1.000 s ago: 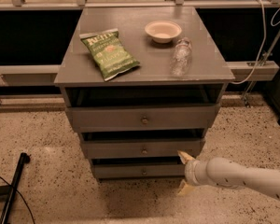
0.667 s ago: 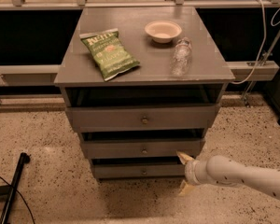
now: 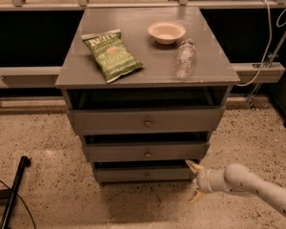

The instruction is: Open bottom drawer

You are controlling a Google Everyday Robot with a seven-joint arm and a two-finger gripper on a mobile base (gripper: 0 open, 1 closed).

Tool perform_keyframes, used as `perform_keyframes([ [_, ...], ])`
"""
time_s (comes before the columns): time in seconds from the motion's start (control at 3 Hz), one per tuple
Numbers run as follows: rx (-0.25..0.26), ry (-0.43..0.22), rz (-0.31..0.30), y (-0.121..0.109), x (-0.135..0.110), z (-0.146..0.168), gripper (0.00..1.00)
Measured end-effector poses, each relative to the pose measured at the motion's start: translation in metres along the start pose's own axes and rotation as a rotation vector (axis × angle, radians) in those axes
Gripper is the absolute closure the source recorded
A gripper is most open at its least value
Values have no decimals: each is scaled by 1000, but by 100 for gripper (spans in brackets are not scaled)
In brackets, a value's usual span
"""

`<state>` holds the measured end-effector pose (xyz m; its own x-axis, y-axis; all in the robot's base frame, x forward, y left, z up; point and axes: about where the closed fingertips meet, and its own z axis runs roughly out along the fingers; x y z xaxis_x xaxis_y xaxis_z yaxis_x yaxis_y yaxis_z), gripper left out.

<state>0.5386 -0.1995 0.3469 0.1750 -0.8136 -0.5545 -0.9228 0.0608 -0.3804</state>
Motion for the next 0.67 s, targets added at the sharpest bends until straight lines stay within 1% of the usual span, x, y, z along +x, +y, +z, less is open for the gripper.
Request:
perform_keyframes([
  [0.33,-28,21,-21,5,33,11,0],
  [0.67,-70,84,-32,8,48,36,0],
])
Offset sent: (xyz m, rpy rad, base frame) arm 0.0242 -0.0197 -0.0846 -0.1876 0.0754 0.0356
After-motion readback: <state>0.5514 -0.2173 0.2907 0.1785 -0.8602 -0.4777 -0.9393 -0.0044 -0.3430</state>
